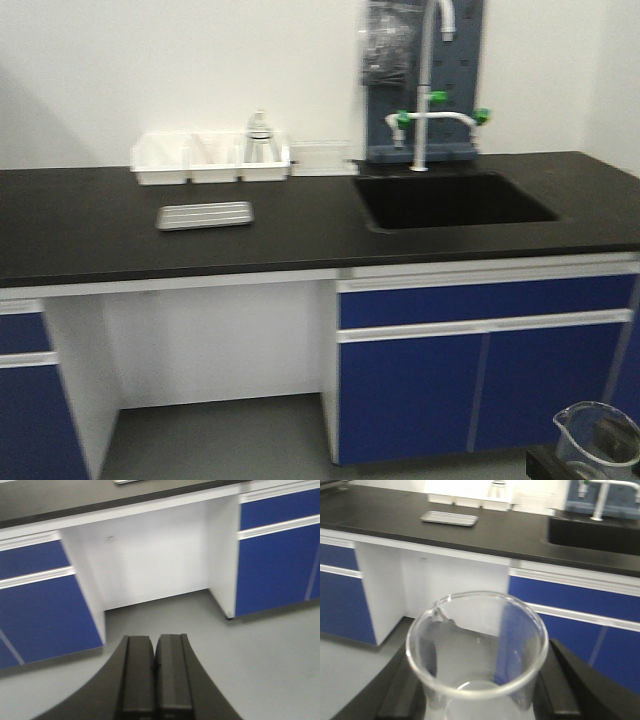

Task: Move beaker to silver tray on left bench
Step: 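Approach the silver tray, carrying the beaker in the right gripper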

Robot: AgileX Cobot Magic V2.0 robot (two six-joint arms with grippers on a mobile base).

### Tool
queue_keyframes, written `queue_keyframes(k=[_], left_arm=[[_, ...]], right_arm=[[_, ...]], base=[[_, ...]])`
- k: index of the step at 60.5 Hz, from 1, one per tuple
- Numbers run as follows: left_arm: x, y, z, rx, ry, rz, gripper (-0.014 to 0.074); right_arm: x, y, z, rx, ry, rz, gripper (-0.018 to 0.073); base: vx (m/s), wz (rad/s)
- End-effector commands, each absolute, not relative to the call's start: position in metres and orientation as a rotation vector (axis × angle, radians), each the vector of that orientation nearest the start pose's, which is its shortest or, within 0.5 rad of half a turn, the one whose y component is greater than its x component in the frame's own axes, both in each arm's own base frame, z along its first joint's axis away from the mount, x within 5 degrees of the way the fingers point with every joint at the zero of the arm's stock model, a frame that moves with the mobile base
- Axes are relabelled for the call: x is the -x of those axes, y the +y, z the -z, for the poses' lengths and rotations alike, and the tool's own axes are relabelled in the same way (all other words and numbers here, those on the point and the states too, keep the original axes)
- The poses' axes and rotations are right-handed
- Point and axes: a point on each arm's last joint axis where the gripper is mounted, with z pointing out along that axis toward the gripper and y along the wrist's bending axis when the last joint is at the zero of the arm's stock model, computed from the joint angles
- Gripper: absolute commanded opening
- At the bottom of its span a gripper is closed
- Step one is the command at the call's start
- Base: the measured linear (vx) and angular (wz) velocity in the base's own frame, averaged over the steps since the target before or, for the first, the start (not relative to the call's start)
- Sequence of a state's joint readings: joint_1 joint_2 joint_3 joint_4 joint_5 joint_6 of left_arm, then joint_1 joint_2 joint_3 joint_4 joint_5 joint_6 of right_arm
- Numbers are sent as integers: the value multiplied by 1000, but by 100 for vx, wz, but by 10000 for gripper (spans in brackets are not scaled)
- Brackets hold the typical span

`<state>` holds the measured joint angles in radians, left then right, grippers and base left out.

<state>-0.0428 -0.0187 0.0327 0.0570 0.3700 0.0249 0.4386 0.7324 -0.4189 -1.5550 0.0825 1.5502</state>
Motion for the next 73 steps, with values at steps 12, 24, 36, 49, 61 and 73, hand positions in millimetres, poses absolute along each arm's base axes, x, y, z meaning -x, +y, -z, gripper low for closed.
queue_keyframes(k=[12,24,36,49,61,73], left_arm=[[-54,-1,-170,-102,1802,-32,1],[-54,-1,-170,-102,1802,-32,1],[-54,-1,-170,-102,1802,-32,1],[-54,-1,-170,-102,1802,-32,1],[-54,-1,-170,-102,1802,-32,1],[-54,-1,-170,-102,1802,-32,1]], right_arm=[[-143,57,-298,326,1732,-230,-11],[-143,57,-298,326,1732,-230,-11],[-143,57,-298,326,1732,-230,-11],[-143,57,-298,326,1732,-230,-11],[-143,57,-298,326,1732,-229,-11],[-143,57,-298,326,1732,-229,-11]], base=[[14,65],[20,63],[25,50],[31,33],[34,15],[36,5]])
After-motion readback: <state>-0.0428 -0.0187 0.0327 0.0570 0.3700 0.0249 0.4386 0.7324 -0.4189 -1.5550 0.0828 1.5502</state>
